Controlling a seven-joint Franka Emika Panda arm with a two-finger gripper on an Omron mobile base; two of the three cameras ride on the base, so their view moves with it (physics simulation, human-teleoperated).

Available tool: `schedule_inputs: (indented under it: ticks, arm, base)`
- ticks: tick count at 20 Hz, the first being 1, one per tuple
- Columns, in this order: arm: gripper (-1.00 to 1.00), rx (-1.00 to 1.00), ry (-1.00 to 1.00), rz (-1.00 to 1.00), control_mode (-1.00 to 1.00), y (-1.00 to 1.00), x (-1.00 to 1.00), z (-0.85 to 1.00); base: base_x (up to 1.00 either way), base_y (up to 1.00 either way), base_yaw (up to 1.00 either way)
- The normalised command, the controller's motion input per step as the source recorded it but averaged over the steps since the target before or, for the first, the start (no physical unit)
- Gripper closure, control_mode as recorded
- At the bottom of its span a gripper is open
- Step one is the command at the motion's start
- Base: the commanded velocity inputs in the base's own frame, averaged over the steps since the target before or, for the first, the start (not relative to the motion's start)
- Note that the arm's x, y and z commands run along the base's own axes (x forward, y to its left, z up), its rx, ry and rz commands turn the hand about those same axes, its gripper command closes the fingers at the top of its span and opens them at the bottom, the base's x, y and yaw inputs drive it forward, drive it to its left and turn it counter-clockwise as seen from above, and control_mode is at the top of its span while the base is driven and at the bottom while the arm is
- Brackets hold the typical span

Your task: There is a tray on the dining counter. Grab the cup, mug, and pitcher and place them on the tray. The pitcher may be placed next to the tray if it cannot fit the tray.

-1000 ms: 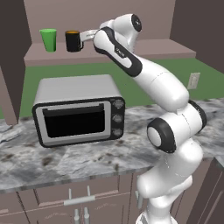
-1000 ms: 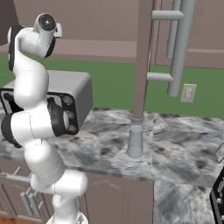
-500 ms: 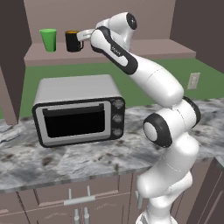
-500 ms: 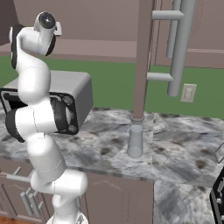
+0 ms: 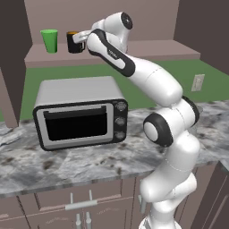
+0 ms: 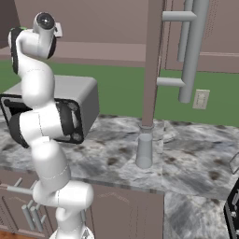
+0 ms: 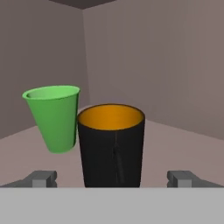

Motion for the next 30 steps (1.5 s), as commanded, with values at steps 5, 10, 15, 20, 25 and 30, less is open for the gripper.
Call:
schedule_inputs:
  ticks: [5, 10, 15, 20, 25, 30]
  arm:
    - [-1.0, 0.0, 0.0, 0.03, -1.0, 0.01, 0.09, 0.0]
    - [-1.0, 0.0, 0.0, 0.05, -1.0, 0.0, 0.06, 0.0]
    - [-1.0, 0.0, 0.0, 0.06, -1.0, 0.0, 0.04, 0.0]
    - [-1.0, 0.0, 0.0, 0.06, -1.0, 0.0, 0.01, -0.06]
    - [-1.0, 0.0, 0.0, 0.02, -1.0, 0.0, 0.01, -0.16]
    - [-1.0, 0.0, 0.0, 0.0, -1.0, 0.01, 0.0, -0.16]
  base:
    - [0.0, 0.0, 0.0]
    - [0.0, 0.0, 0.0]
    - [0.0, 0.0, 0.0]
    - [0.0, 0.0, 0.0]
    - [0.0, 0.0, 0.0]
    - [0.0, 0.0, 0.0]
